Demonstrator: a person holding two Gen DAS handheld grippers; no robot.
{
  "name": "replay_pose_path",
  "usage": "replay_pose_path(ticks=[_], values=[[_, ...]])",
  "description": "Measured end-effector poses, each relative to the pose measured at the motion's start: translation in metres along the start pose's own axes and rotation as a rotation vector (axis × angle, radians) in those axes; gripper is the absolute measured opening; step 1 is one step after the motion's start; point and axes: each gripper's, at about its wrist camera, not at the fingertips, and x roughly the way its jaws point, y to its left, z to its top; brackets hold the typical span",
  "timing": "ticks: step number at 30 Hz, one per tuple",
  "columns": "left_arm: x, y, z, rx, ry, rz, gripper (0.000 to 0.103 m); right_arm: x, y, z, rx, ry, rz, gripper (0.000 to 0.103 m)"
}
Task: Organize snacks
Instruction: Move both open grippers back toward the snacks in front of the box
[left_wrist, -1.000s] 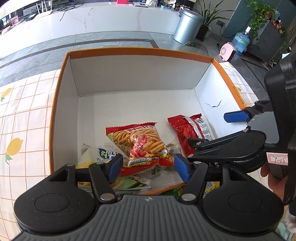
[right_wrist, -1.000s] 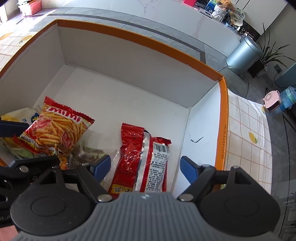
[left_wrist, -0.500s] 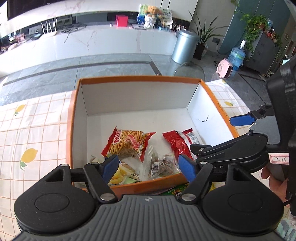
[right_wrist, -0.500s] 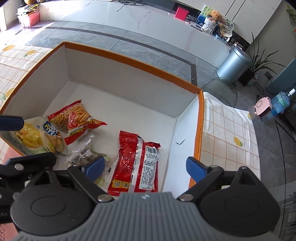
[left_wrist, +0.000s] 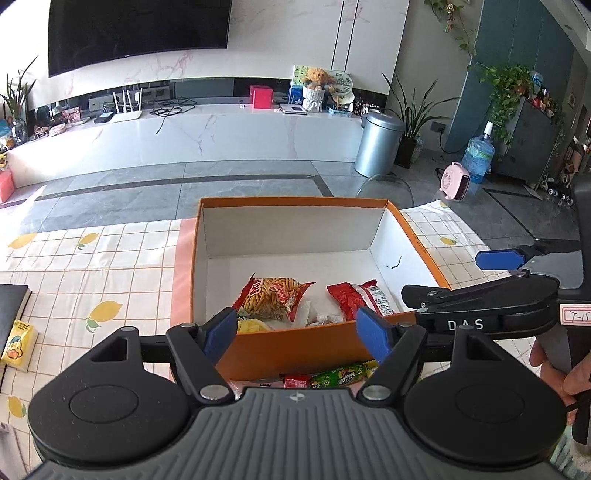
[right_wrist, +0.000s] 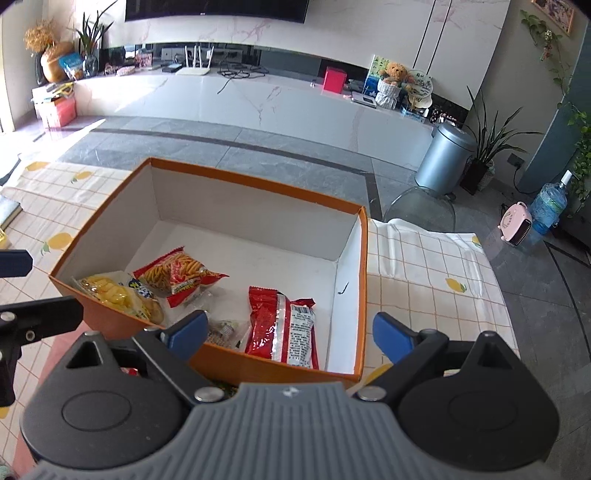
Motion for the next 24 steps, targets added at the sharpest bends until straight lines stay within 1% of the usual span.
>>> replay_pose_path(ticks=[4, 6, 11, 18, 22, 24], values=[[-0.021, -0.005, -0.009, 0.010, -0.039, 0.020, 0.086, -0.028, 0.000, -0.019, 0.043, -0.061, 0.032, 0.094], [-0.029, -0.008, -0.016, 0.019, -0.048, 0.021, 0.087, -0.041, 0.000, -0.032, 0.069, -0.094, 0.050, 0.096], [-0.042, -0.013, -0.036, 0.026, -0.059, 0.024, 0.087, -0.067, 0.004, -0.069, 0.135, -0.150, 0.093, 0.096], [-0.041, -0.013, -0.071, 0.022, -0.003, 0.008, 0.087, -0.085, 0.012, -0.124, 0.198, -0.200, 0.107, 0.096], [-0.033, -0.011, -0.090, 0.023, 0.044, -0.006, 0.087, -0.085, 0.014, -0.145, 0.216, -0.210, 0.111, 0.096], [-0.030, -0.010, -0.097, 0.017, 0.055, -0.015, 0.087, -0.082, 0.014, -0.151, 0.221, -0.204, 0.122, 0.096]])
